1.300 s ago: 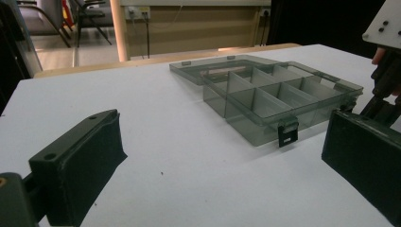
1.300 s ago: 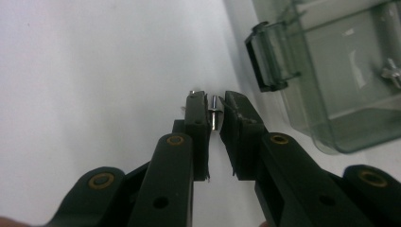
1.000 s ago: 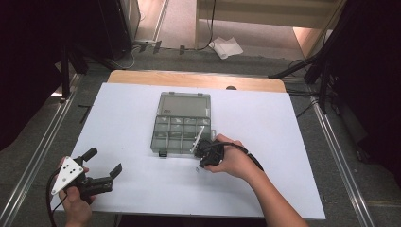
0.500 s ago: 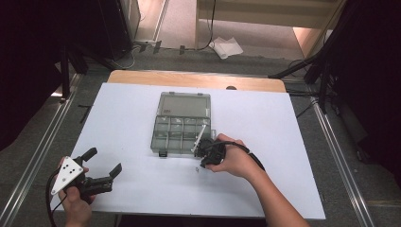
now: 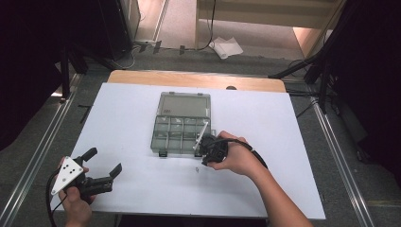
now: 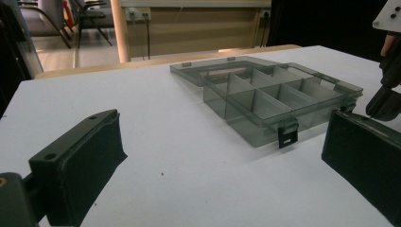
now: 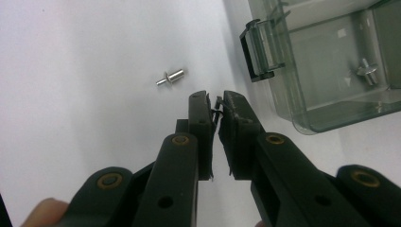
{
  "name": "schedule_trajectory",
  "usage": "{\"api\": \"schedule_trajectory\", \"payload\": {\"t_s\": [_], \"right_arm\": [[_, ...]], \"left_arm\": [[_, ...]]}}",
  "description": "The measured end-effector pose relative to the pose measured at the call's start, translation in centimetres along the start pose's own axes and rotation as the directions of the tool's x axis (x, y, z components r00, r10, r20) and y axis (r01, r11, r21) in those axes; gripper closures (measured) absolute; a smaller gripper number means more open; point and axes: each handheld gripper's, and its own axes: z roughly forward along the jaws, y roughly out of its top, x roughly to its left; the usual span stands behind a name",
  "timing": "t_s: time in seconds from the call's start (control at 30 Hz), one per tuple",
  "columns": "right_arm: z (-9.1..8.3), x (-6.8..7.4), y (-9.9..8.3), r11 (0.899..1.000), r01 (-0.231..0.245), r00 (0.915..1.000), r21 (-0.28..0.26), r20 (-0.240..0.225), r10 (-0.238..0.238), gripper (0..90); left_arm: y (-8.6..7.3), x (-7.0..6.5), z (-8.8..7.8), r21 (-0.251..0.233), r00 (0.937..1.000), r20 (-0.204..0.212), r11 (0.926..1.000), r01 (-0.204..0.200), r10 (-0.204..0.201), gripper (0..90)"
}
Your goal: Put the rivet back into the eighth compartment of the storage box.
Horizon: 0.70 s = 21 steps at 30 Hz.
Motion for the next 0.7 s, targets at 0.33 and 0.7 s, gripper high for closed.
{"api": "schedule_trajectory", "payload": {"t_s": [0.33,0.7], "right_arm": [[-0.8,-0.1,0.1,1.0,0.006,1.0,0.005,0.001,-0.006,83.9],[-1.3,-0.3,0.3,1.0,0.016,0.9999,0.003,0.001,-0.016,83.9]], "left_arm": [[0.0,0.0,0.0,-0.001,1.0,0.0,1.0,0.001,-0.001,0.0],[0.0,0.0,0.0,-0.002,1.0,0.001,1.0,0.0,0.0,0.0]]}}
